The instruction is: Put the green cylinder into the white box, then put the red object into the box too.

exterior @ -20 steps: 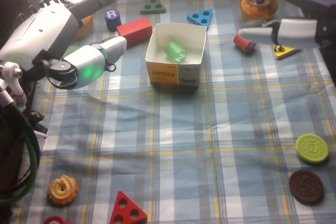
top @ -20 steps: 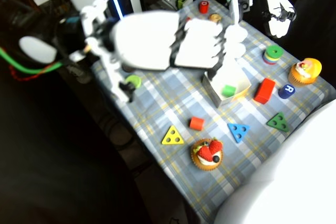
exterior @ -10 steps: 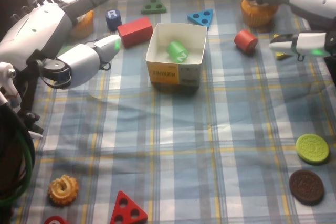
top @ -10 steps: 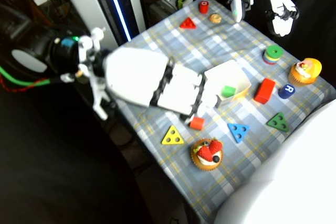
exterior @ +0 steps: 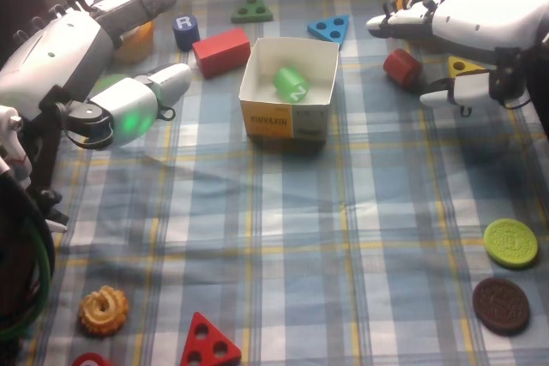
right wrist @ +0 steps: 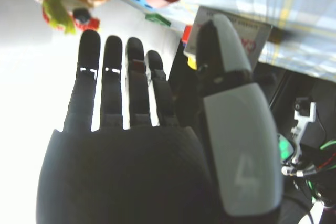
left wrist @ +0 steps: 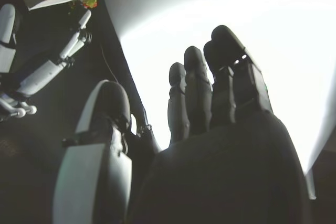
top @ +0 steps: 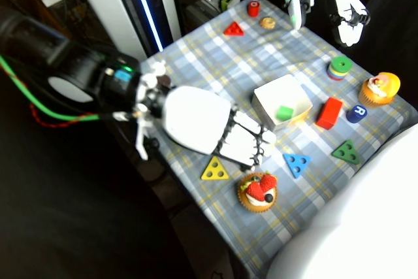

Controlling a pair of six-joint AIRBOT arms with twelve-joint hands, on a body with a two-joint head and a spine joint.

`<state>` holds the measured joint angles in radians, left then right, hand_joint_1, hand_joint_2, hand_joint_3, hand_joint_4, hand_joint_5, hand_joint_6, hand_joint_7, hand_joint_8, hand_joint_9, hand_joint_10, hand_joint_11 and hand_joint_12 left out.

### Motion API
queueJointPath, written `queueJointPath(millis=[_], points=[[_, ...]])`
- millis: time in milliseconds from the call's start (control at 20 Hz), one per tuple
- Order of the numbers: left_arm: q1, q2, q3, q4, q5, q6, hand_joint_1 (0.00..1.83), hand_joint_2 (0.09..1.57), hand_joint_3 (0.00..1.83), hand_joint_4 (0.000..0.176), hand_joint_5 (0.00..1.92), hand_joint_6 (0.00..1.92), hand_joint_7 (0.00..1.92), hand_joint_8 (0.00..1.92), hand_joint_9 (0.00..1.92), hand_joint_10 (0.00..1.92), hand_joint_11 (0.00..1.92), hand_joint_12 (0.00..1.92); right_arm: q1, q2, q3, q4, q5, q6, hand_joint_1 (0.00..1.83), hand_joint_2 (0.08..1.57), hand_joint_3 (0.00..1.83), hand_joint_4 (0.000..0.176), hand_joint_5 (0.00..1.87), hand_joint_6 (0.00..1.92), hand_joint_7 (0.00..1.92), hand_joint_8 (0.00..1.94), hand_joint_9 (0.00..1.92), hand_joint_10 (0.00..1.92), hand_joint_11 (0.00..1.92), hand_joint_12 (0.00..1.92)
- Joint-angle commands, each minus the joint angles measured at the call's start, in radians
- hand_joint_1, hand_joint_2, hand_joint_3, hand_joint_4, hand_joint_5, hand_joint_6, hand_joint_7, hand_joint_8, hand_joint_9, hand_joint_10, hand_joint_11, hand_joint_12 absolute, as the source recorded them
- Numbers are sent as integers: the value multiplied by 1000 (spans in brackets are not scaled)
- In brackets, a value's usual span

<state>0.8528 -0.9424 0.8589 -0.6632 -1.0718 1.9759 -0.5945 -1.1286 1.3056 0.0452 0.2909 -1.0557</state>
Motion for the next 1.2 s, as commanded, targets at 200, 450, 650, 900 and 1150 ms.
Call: queueJointPath(millis=[200,450,650,900,1150], points=[[-6,4,-1,49,-115,-7,650,1332,0,41,353,2,375,2,2,793,0,1436,32,-31,38,2,67,-17,877,1246,2,0,275,27,441,45,58,932,0,1380],[-5,2,-1,49,-114,-8,573,1353,2,54,331,1,345,4,8,718,0,1316,37,-49,58,2,52,-18,932,1257,0,0,420,71,533,75,175,810,0,1352],[-5,2,-1,51,-112,-8,638,1341,0,43,353,5,372,6,10,767,0,1386,37,-58,67,2,44,-18,1022,1265,1,0,522,214,548,487,270,1111,0,1794],[-3,4,-2,51,-116,-8,622,1341,1,47,362,6,388,6,0,828,0,1461,37,-62,59,4,52,-18,1284,1266,0,0,644,1486,780,1358,558,1532,16,1810],[-1,5,-4,52,-119,-8,613,1345,1,44,355,1,356,5,0,723,0,1367,37,22,-52,3,167,-17,1304,1299,2,0,594,1581,726,1367,495,1736,0,1914]])
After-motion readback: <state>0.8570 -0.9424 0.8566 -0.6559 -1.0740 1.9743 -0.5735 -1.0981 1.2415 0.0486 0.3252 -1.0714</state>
